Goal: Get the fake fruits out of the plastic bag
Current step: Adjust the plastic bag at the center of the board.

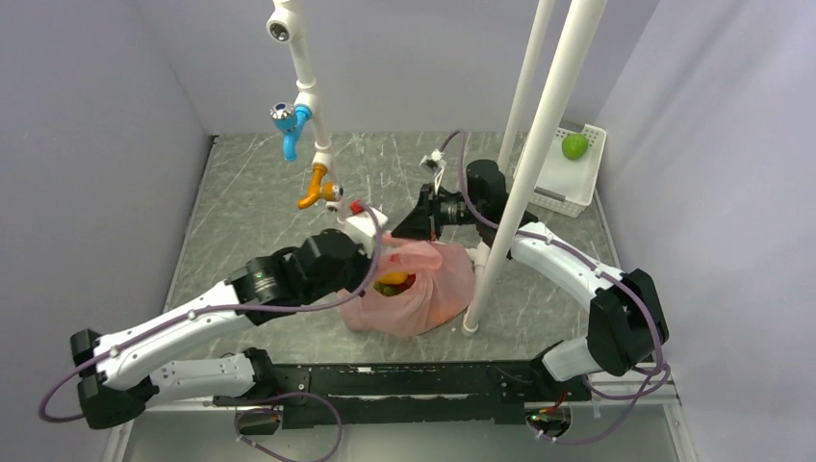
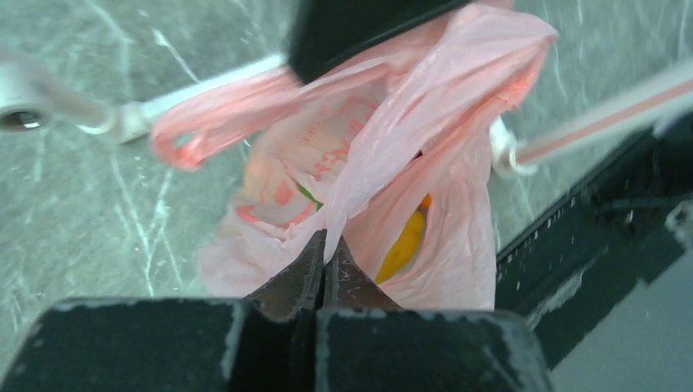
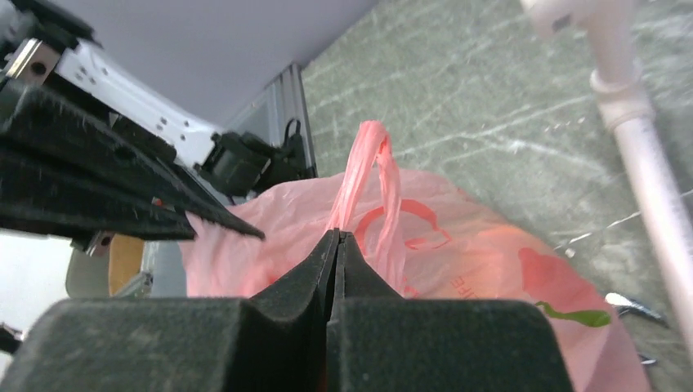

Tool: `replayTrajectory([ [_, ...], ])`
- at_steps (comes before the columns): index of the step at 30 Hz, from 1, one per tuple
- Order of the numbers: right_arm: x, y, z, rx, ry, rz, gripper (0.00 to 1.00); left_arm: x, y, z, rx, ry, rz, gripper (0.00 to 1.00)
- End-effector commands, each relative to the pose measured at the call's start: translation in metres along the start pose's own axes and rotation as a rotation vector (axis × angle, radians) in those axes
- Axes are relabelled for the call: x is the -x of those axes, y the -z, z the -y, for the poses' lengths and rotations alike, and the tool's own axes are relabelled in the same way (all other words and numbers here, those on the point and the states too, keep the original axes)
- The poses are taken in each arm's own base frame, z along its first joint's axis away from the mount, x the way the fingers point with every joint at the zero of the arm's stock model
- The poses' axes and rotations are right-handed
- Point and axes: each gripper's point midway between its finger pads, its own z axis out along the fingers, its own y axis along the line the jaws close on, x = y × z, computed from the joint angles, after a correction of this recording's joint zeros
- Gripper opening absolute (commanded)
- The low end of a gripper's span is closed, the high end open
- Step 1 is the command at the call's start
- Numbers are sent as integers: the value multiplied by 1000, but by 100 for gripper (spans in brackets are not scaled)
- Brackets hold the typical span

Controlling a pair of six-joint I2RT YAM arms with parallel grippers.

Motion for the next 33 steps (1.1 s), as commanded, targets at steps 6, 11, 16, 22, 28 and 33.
replayTrajectory([
  [6,112,33,5,0,76,241,0,70,50,-81,228,480,364,0],
  [11,135,39,-1,-13,111,275,0,75,65,-91,230,580,494,0],
  [16,117,51,5,-51,119,275,0,51,54,-85,193,627,462,0],
  [22,71,76,30,-266,59,255,0,22,36,-73,119,688,422,0],
  [28,28,131,61,-700,-58,253,0,13,38,-76,117,697,438,0],
  [33,-34,160,68,-869,-275,275,0,17,36,-71,72,712,450,0],
])
